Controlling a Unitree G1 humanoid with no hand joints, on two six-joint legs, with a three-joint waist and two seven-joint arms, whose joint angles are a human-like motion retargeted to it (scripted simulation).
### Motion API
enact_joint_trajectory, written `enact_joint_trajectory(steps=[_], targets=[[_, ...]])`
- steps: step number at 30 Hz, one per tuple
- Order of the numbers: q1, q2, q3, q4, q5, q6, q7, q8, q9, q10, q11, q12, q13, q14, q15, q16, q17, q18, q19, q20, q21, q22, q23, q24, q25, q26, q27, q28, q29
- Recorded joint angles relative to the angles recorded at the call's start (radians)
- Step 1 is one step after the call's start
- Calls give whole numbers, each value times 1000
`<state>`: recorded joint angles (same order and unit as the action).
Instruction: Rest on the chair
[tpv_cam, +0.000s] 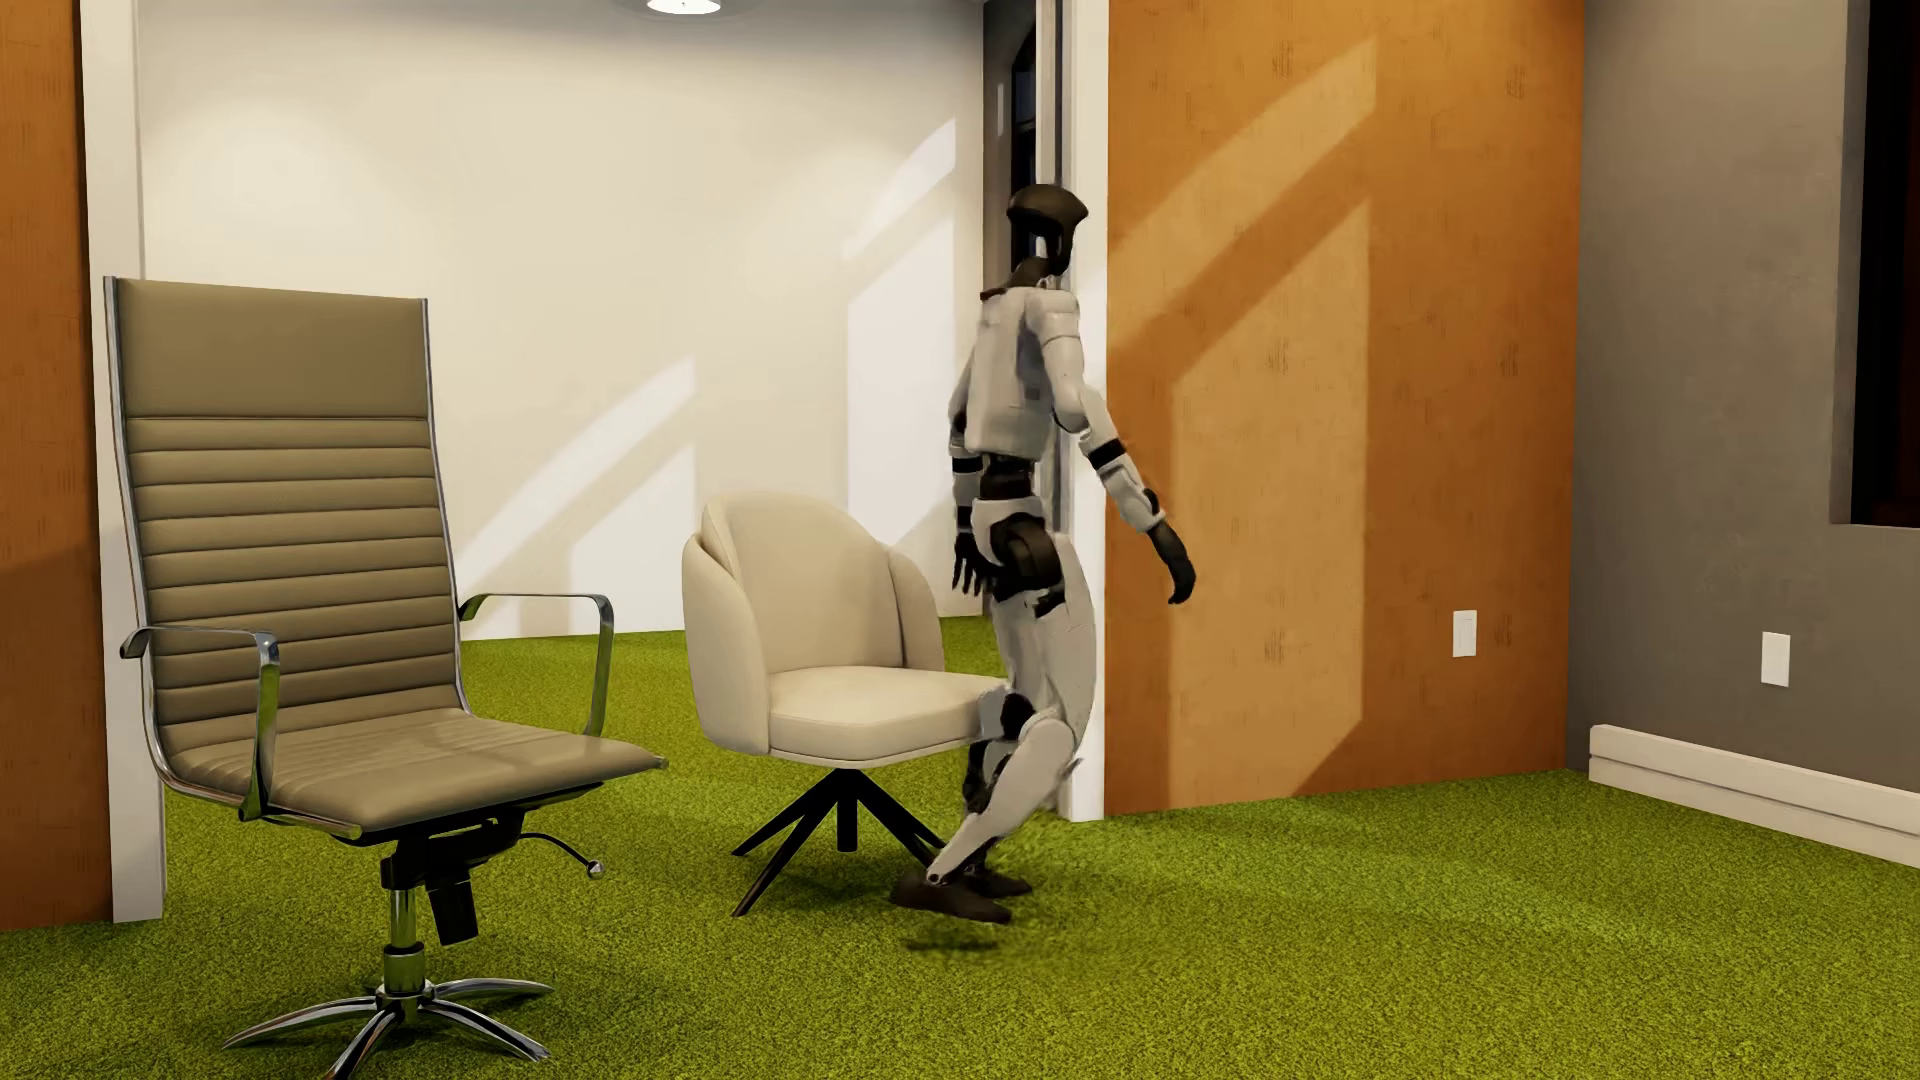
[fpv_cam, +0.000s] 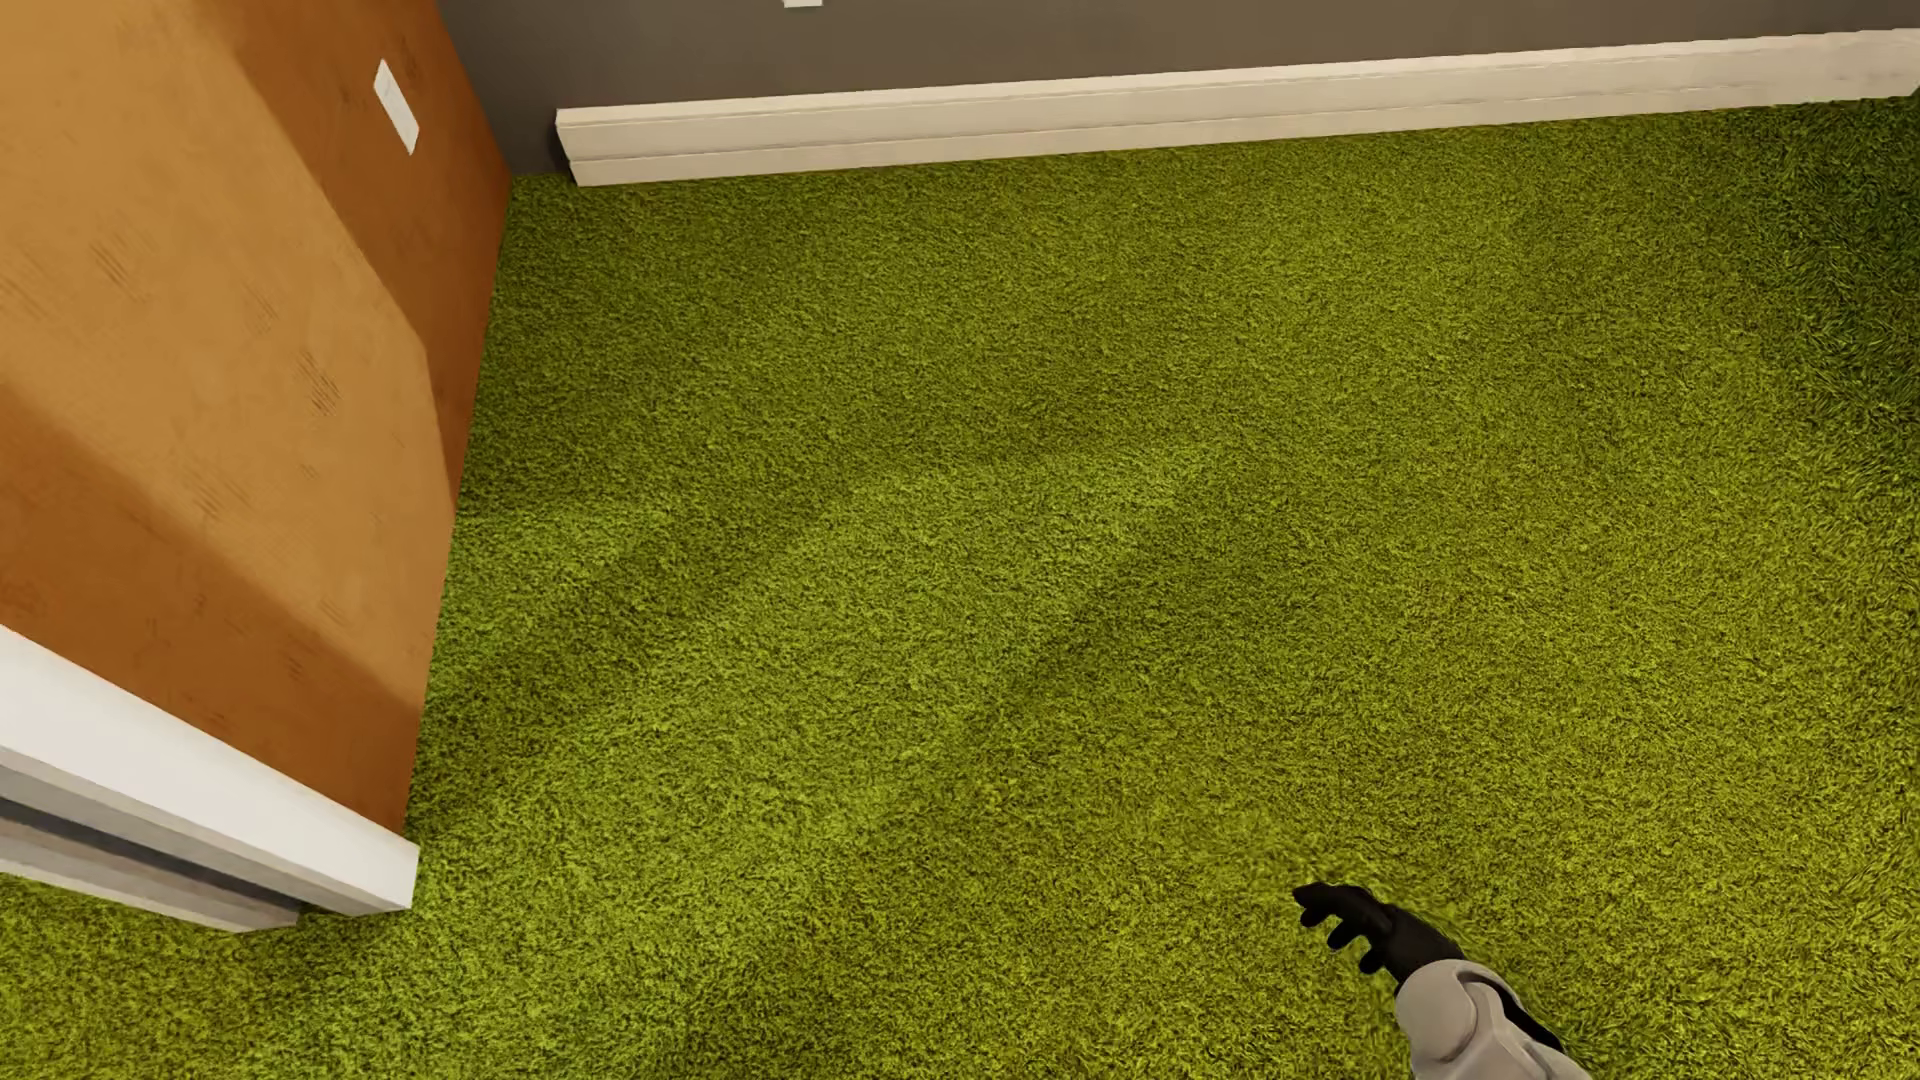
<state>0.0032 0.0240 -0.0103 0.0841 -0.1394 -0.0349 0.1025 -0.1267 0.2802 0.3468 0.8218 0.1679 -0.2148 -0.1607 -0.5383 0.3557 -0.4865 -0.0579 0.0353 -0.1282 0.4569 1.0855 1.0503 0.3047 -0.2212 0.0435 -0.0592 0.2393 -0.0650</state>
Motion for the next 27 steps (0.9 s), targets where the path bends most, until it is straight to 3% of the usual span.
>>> enact_joint_trajectory(steps=[2,4,5,6,7,9,10,11,12,13,14,15,17,18,19,20,23,25,27], targets=[[-77,55,15,12,30,37,4,-59,-48,43,-163,10,15,-3,76,-19,-52,27,-46,-71,-55,24,-18,-25,4,-5,5,3,-26],[-85,72,23,-12,44,22,14,-62,-19,8,-324,-21,-7,11,136,-26,-43,28,-71,-72,-44,17,-17,-36,61,-4,8,59,-86],[-122,43,30,-12,49,24,12,-46,-2,39,-362,-33,-13,11,129,-29,-37,19,-99,-64,-40,-5,-17,-44,70,21,42,56,-111],[-193,-8,29,5,34,39,-10,-27,37,137,-337,-71,-40,-18,129,-54,-31,-11,-99,-103,-8,14,10,-56,70,-33,-8,38,-156],[-305,-87,27,49,9,48,-56,0,67,292,-281,-103,-56,-36,118,-48,-22,-62,-84,-136,0,3,16,-67,88,-35,-30,55,-148],[-489,-259,24,110,-67,39,-121,8,129,532,-107,-150,-76,-70,72,-27,-8,-93,-10,-167,18,-59,23,-36,54,-20,-17,46,-122],[-543,-364,15,112,-101,36,-136,28,159,566,6,-187,-91,-80,51,-21,-8,-96,10,-176,33,-79,25,-39,40,-39,-11,59,-108],[-596,-476,15,97,-121,45,-185,85,176,593,103,-218,-91,-62,36,-14,-12,-87,28,-187,37,-98,20,5,18,-26,-13,35,-88],[-627,-564,13,86,-129,46,-238,143,204,625,186,-247,-91,-109,17,-17,-14,-110,35,-207,44,-141,11,-23,14,-35,-22,79,-94],[-668,-686,11,69,-129,45,-254,198,225,679,307,-288,-86,-198,3,-12,-20,-78,35,-225,48,-162,-10,-13,5,-43,-20,98,-99],[-757,-800,10,52,-141,48,-265,239,239,793,417,-318,-82,-227,-24,-3,-26,-62,45,-228,35,-206,-24,7,-27,-38,15,89,-88],[-859,-877,5,35,-187,62,-286,275,268,929,512,-370,-79,-245,-62,-8,-34,-101,83,-249,7,-228,-44,23,-37,-36,5,112,-87],[-948,-1004,14,57,-229,49,-262,333,339,1138,708,-448,-52,-350,-138,11,-19,-117,114,-286,-27,-294,-82,38,1,-18,30,166,-167],[-993,-1064,15,86,-212,36,-281,361,361,1249,799,-471,-46,-392,-168,34,-4,-156,101,-284,-15,-331,-101,40,24,-7,38,201,-219],[-1034,-1117,4,88,-200,27,-296,399,389,1343,882,-500,-40,-421,-193,82,19,-164,101,-283,-34,-370,-129,28,21,-12,44,199,-250],[-1046,-1156,1,89,-193,12,-305,427,425,1421,958,-524,-51,-454,-210,82,43,-176,104,-272,-66,-395,-148,28,58,23,32,237,-290],[-1061,-1173,-8,111,-190,9,-325,458,493,1545,1053,-583,-66,-456,-186,124,67,-199,127,-307,-60,-376,-177,-12,41,46,20,301,-341],[-1038,-1122,-8,139,-212,17,-333,429,515,1556,1042,-596,-55,-415,-154,99,85,-231,153,-328,-43,-329,-140,-50,45,54,47,307,-347],[-1002,-1074,-9,183,-208,13,-332,417,498,1589,1055,-562,-29,-409,-152,84,85,-241,157,-321,-43,-303,-135,-42,16,79,50,312,-274]])
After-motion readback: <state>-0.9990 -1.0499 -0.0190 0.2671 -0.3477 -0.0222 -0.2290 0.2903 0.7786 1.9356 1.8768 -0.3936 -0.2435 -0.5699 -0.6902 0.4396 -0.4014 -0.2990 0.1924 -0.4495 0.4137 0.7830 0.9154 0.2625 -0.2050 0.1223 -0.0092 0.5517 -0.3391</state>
